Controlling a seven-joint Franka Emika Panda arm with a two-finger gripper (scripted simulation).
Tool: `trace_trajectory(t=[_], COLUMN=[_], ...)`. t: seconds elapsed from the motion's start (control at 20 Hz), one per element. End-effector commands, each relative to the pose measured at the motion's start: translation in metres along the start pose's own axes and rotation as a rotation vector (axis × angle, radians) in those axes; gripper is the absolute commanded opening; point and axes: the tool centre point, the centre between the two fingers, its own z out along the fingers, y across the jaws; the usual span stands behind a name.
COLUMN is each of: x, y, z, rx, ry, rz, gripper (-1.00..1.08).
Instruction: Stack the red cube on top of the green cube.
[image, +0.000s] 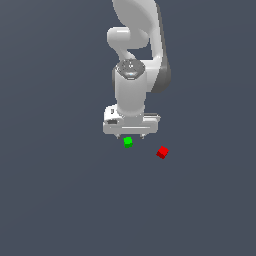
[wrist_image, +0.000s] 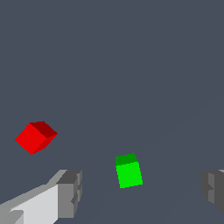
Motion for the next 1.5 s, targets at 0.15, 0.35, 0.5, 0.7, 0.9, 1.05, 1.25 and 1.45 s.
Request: trace_trajectory(t=[0.15, 0.35, 0.5, 0.7, 0.9, 1.05, 1.25, 1.45], x=[0.0, -0.002, -0.004, -0.008, -0.012, -0.015, -0.017, -0.019], y=[-0.001, -0.005, -0.01, -0.02, -0.034, -0.046, -0.064, -0.081], z=[0.001, 0.003, 0.007, 0.013, 0.021, 0.029, 0.039, 0.049], rx=[0.0, 0.0, -0.001, -0.001, -0.002, -0.003, -0.004, -0.006], ry=[0.0, 0.0, 0.0, 0.0, 0.001, 0.001, 0.001, 0.001], rz=[0.004, 0.024, 0.049, 0.095, 0.156, 0.211, 0.286, 0.361], gripper=[1.0, 1.0, 1.0, 1.0, 1.0, 1.0, 1.0, 1.0])
